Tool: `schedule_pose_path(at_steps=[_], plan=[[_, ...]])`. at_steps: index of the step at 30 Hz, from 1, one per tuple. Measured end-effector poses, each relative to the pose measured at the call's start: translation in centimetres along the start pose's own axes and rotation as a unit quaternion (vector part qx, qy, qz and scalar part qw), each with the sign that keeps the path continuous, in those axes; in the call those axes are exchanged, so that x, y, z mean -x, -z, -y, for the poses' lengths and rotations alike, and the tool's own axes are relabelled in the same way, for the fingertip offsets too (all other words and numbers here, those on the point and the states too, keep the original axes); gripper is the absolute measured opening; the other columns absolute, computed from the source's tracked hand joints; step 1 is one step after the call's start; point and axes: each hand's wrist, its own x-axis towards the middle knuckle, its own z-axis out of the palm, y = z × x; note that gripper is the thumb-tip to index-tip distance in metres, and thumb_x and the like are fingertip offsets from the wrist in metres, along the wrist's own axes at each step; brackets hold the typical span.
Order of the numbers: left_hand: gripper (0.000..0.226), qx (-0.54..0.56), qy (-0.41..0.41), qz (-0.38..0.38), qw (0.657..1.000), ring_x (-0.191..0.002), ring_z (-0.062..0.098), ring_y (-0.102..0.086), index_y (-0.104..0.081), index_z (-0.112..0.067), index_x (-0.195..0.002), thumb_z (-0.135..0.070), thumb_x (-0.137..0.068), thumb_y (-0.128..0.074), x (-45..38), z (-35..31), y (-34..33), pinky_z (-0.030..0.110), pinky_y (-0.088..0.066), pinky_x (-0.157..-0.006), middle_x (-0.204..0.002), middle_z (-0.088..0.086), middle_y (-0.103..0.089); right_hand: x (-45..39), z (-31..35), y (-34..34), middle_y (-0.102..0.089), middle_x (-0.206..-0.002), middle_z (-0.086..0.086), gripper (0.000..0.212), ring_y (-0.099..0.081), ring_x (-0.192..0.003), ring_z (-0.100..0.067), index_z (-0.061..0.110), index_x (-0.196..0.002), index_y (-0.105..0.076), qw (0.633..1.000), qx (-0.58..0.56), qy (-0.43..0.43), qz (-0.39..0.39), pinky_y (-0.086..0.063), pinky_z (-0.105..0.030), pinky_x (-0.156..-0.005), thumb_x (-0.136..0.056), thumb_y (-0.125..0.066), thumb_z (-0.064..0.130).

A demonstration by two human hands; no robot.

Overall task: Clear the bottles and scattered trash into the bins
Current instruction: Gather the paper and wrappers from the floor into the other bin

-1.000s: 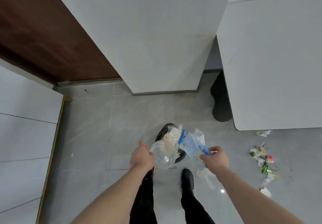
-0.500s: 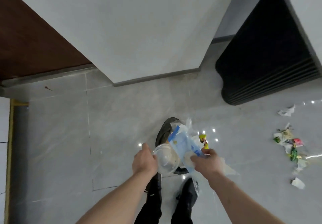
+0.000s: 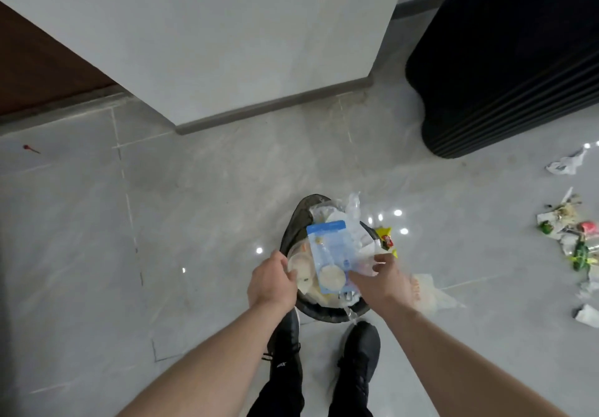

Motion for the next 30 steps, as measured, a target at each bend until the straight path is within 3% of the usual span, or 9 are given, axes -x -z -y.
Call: schedule_pose_path(at_steps=[2, 5, 9, 15, 18, 23, 27, 30], plan=[[0.019, -0.012, -0.009, 0.004, 1.000, -0.102, 0.021, -0.062, -0.058, -0.027, -0.109, -0.037, -0.094, -0.061, 0.1, 0.1, 0.9, 0.033, -0.052, -0.079, -0.109, -0.006, -0.066, 0.6, 0.0, 0.1, -0.058, -0.129, -0.005, 0.069, -0.055, -0.116, -0.026, 0.017, -0.137, -0.044, 0.999, 0.033, 0.002, 0.001, -0.041, -0.031, -0.084, -0.080, -0.074, 0.042], [0.024, -0.020, -0.027, 0.007, 0.999, -0.108, 0.020, -0.062, -0.059, -0.027, -0.115, -0.035, -0.093, -0.062, 0.5, 0.0, 2.3, 0.036, -0.053, -0.088, -0.118, -0.006, -0.066, 1.8, 0.5, 0.8, -0.050, -0.140, -0.009, 0.079, -0.049, -0.129, -0.029, 0.016, -0.146, -0.036, 0.999, 0.037, -0.005, 0.012, -0.041, -0.036, -0.098, -0.081, -0.071, 0.043], [0.024, -0.020, -0.044, 0.016, 0.999, -0.109, 0.017, -0.061, -0.059, -0.027, -0.117, -0.034, -0.094, -0.061, 2.3, -1.2, 4.3, 0.034, -0.053, -0.089, -0.122, -0.007, -0.063, 3.9, 1.1, 2.5, -0.049, -0.141, -0.007, 0.076, -0.046, -0.130, -0.026, 0.015, -0.146, -0.037, 0.999, 0.050, 0.009, 0.017, -0.039, -0.034, -0.098, -0.084, -0.070, 0.042], [0.029, -0.020, -0.049, 0.035, 0.998, -0.115, 0.018, -0.058, -0.058, -0.027, -0.123, -0.029, -0.094, -0.059, 9.5, -3.4, 9.2, 0.033, -0.050, -0.094, -0.129, -0.005, -0.058, 11.1, 1.8, 8.1, -0.057, -0.127, -0.007, 0.055, -0.047, -0.127, -0.027, 0.016, -0.137, -0.046, 0.997, 0.048, 0.056, 0.011, -0.040, -0.036, -0.097, -0.089, -0.066, 0.032], [0.035, -0.051, -0.064, 0.051, 0.995, -0.119, 0.021, -0.055, -0.056, -0.027, -0.130, -0.027, -0.095, -0.057, 15.4, -4.8, 13.0, 0.035, -0.049, -0.096, -0.133, -0.003, -0.054, 16.4, 1.6, 12.1, -0.055, -0.135, -0.008, 0.061, -0.049, -0.127, -0.028, 0.017, -0.143, -0.044, 0.995, 0.068, 0.072, 0.005, -0.043, -0.039, -0.105, -0.090, -0.064, 0.040], [0.044, -0.089, -0.114, 0.037, 0.989, -0.127, 0.023, -0.047, -0.051, -0.025, -0.139, -0.025, -0.095, -0.053, 25.7, -7.5, 19.0, 0.037, -0.045, -0.102, -0.139, -0.002, -0.050, 25.6, 0.1, 18.2, -0.037, -0.154, -0.005, 0.081, -0.038, -0.141, -0.029, 0.020, -0.155, -0.031, 0.989, 0.094, 0.115, 0.024, -0.034, -0.043, -0.117, -0.085, -0.065, 0.043], [0.049, -0.131, -0.180, 0.042, 0.974, -0.132, 0.024, -0.039, -0.048, -0.025, -0.141, -0.027, -0.092, -0.051, 31.7, -8.6, 20.1, 0.036, -0.039, -0.110, -0.149, -0.002, -0.038, 31.3, -2.3, 21.2, -0.016, -0.166, -0.005, 0.081, -0.026, -0.149, -0.028, 0.022, -0.158, -0.023, 0.983, 0.118, 0.139, 0.015, -0.028, -0.039, -0.120, -0.091, -0.061, 0.042], [0.054, -0.204, -0.216, 0.047, 0.954, -0.135, 0.026, -0.035, -0.044, -0.026, -0.142, -0.035, -0.090, -0.053, 34.5, -8.9, 20.3, 0.037, -0.034, -0.113, -0.154, 0.001, -0.030, 34.6, -5.0, 23.0, -0.011, -0.167, -0.007, 0.079, -0.016, -0.153, -0.027, 0.021, -0.159, -0.021, 0.983, 0.128, 0.133, -0.004, -0.024, -0.038, -0.121, -0.092, -0.060, 0.041]])
